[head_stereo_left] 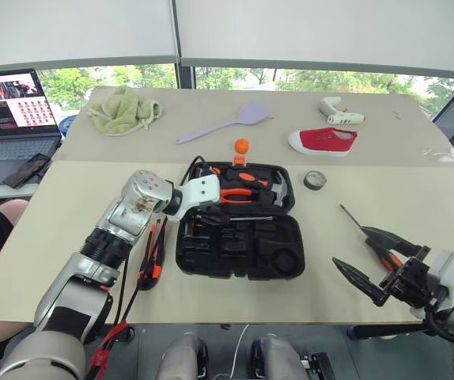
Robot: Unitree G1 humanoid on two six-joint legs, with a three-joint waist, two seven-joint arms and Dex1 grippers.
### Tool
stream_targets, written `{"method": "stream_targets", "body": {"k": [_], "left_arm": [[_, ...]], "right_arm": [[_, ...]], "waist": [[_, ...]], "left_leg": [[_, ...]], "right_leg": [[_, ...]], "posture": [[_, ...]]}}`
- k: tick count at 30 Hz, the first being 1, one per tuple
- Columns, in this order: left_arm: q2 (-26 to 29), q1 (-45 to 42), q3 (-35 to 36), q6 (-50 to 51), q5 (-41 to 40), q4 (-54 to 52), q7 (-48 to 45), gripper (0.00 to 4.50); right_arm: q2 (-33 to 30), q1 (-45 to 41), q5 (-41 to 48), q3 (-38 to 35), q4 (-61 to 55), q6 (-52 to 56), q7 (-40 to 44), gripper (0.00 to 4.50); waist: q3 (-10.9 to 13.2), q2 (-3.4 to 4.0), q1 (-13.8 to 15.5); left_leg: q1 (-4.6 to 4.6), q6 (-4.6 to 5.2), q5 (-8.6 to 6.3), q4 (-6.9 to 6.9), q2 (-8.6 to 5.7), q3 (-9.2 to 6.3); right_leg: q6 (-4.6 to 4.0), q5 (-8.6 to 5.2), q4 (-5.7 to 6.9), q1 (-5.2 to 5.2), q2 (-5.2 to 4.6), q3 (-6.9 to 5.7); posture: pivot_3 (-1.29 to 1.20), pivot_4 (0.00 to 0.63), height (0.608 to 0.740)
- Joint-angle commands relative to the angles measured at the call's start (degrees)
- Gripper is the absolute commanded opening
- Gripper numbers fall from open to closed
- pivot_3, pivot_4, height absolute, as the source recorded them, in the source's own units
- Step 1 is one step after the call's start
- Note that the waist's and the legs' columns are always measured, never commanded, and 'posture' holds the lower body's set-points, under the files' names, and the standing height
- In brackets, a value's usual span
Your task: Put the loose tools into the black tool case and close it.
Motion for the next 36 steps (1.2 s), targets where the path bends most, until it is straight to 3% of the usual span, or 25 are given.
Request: {"method": "stream_targets", "body": {"k": [1, 4, 6, 7, 11, 16, 19, 26, 36], "left_arm": [[-1.11, -0.27, -0.36, -2.77, 1.17, 0.07, 1.51, 0.67], [-2.45, -0.14, -0.16, -5.00, 1.47, 1.01, 2.59, 0.67], [-3.12, 0.03, 0.51, -6.75, 0.85, 1.09, 2.73, 1.58], [-3.40, 0.04, 1.13, -7.98, 0.55, 1.25, 3.18, 1.79], [-4.21, -0.03, 4.75, -10.89, -1.77, 1.47, 5.03, 3.31], [-4.15, 2.88, 9.85, -7.83, -8.48, -2.82, 3.91, 3.31], [-3.10, 5.64, 9.91, -8.21, -7.65, -2.87, 4.72, 2.58], [-5.22, 10.21, 7.62, -8.06, -4.46, -2.29, 10.16, 0.05], [-5.83, 10.98, 2.60, -4.58, -0.48, 0.16, 10.13, 0.05]], "right_arm": [[0.11, 0.32, 0.65, -1.69, -2.25, 0.27, -0.92, 4.50], [0.31, 0.76, 0.53, -1.47, -2.80, 0.30, -1.33, 4.50], [0.37, 0.93, 0.46, -1.11, -3.33, 0.55, -1.74, 4.50], [0.35, 0.96, 0.48, -0.93, -3.56, 0.73, -1.90, 4.50], [0.12, 0.65, 0.59, -0.57, -3.68, 1.33, -2.16, 4.50], [0.11, -0.47, 0.32, 0.19, -3.17, 2.07, -2.15, 4.50], [0.33, -1.11, 0.11, 0.70, -2.96, 2.38, -2.17, 4.50], [0.42, -2.07, -0.22, 1.41, -2.29, 2.46, -2.40, 4.50], [0.90, 0.39, 0.18, 0.67, -3.90, 2.63, -3.03, 4.50]], "waist": [[0.00, 0.00, 0.10], [0.00, 0.00, 0.20], [0.00, 0.00, 0.17], [0.00, 0.00, 0.15], [0.00, 0.00, 0.07], [-0.01, 0.01, -0.06], [-0.01, 0.02, -0.01], [-0.01, 0.02, 0.48], [-0.08, 0.11, 0.76]], "left_leg": [[0.00, 0.01, -0.01, 0.00, -0.01, 0.00], [0.00, 0.03, -0.02, 0.02, -0.04, -0.01], [0.00, 0.04, -0.02, 0.02, -0.04, -0.01], [-0.01, 0.03, -0.02, 0.02, -0.04, -0.01], [0.00, 0.03, -0.02, 0.02, -0.02, -0.01], [0.00, 0.02, -0.01, 0.02, -0.01, -0.03], [0.02, 0.00, 0.00, 0.02, -0.01, -0.02], [0.04, 0.04, -0.02, 0.05, -0.06, -0.04], [0.32, 0.11, -0.07, 0.07, -0.07, -0.11]], "right_leg": [[0.00, 0.00, 0.00, 0.00, -0.01, 0.00], [0.00, 0.00, 0.00, 0.02, -0.04, 0.00], [0.00, 0.00, 0.00, 0.01, -0.04, 0.00], [0.00, 0.00, 0.00, 0.01, -0.04, 0.00], [-0.01, 0.01, 0.00, 0.00, -0.03, 0.00], [-0.01, 0.01, 0.01, 0.01, -0.03, 0.00], [-0.01, 0.01, 0.02, 0.03, -0.02, -0.01], [0.00, 0.01, 0.02, 0.10, -0.07, -0.04], [0.01, 0.01, -0.04, 0.47, -0.09, -0.10]], "posture": [[0.00, 0.150, 0.740], [0.00, 0.150, 0.740], [0.00, 0.150, 0.740], [0.00, 0.150, 0.740], [0.00, 0.150, 0.740], [0.00, 0.150, 0.740], [0.00, 0.150, 0.740], [0.00, 0.150, 0.740], [0.00, 0.150, 0.740]]}}
